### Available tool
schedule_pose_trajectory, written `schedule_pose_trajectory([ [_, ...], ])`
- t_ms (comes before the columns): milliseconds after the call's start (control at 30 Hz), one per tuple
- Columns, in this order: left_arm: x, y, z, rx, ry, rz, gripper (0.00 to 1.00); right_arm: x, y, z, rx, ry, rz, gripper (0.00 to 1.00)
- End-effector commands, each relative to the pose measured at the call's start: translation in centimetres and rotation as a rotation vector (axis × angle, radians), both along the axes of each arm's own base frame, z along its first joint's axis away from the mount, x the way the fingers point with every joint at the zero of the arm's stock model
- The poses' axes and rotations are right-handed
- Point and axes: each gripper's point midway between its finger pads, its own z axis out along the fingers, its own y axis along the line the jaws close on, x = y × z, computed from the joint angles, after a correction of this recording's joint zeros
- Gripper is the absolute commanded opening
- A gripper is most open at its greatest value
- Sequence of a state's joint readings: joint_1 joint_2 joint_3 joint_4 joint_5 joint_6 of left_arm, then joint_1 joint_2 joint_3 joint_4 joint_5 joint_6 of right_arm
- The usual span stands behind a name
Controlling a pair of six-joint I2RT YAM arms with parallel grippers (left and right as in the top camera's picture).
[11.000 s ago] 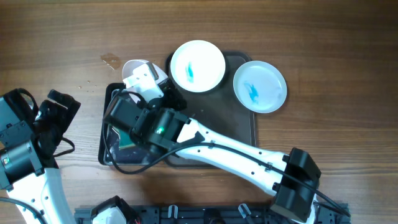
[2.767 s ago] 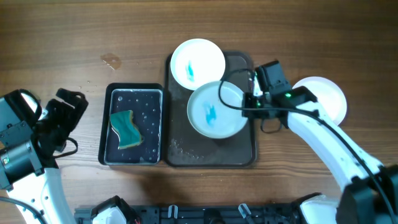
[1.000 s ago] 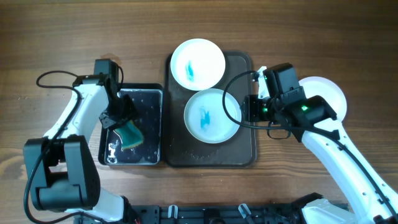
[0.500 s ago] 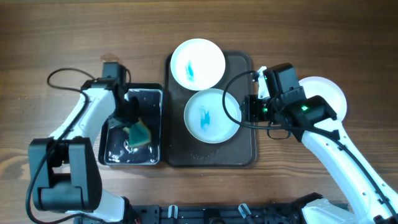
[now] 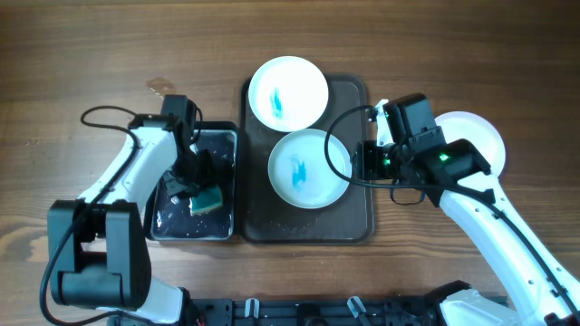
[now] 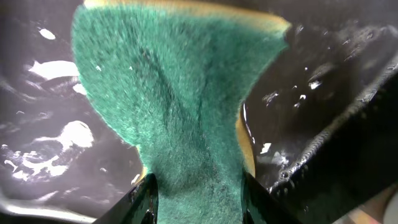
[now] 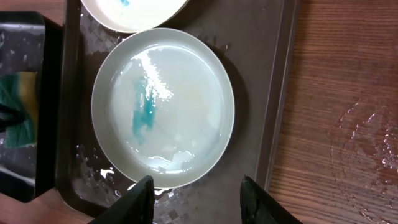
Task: Clean dirty plates on tray and stack at the side
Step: 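Grasp the green sponge in the basin water with the left gripper, then scrub the plate's blue stain with the sponge while right gripper holds rim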
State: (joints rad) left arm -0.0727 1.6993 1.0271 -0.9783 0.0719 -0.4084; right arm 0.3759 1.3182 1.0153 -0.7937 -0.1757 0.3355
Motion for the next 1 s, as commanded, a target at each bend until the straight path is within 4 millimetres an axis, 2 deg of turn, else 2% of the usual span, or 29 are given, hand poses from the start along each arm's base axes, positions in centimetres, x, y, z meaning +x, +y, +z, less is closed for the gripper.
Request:
schedule_pose_trajectory([
  [0,-1.6,0.6,-2.1,0.059,0.007,0.075,0.37,0.1,0.1,0.2,0.011,0.001,-0.006,0.45],
  [33,-1.5,0.6,-2.7,0.057,-0.012,0.074,0.35,0.1,0.1,0.2,0.011,0.000,-0.006,0.45],
  [67,-1.2,0.6,-3.2,0.055,-0.031,0.075,0.29,0.1,0.1,0.2,0.012,-0.001,-0.007,0.45],
  [133,-0.8,0.5,-3.4,0.051,-0.057,0.076,0.07,0.2,0.1,0.2,0.012,-0.002,-0.006,0.45],
  [167,-0.6,0.5,-3.4,0.050,-0.060,0.076,0.04,0.2,0.1,0.2,0.012,-0.002,-0.006,0.45],
  [300,-0.7,0.7,-2.1,0.062,-0.033,0.047,0.04,0.2,0.1,0.2,0.012,0.000,-0.007,0.45],
  [367,0.0,1.0,-0.5,0.082,-0.038,0.030,0.04,0.3,-0.1,-0.3,0.004,0.018,-0.039,0.45],
  [433,1.1,1.0,1.8,0.081,-0.073,0.020,0.04,0.6,-0.3,-1.6,0.001,0.071,-0.112,0.41],
  [533,2.9,0.8,5.5,0.070,-0.158,-0.006,0.04,0.8,1.6,-4.0,0.043,0.138,-0.009,0.40],
  [667,3.8,0.7,8.0,0.069,-0.226,-0.058,0.04,1.6,2.4,-6.8,0.040,0.178,0.035,0.41],
  [833,3.7,0.7,8.3,0.069,-0.233,-0.077,0.04,2.2,2.7,-10.8,0.016,0.243,0.031,0.41],
  [967,3.7,0.7,8.3,0.068,-0.234,-0.078,0.04,2.2,2.5,-13.3,0.000,0.289,0.031,0.41],
])
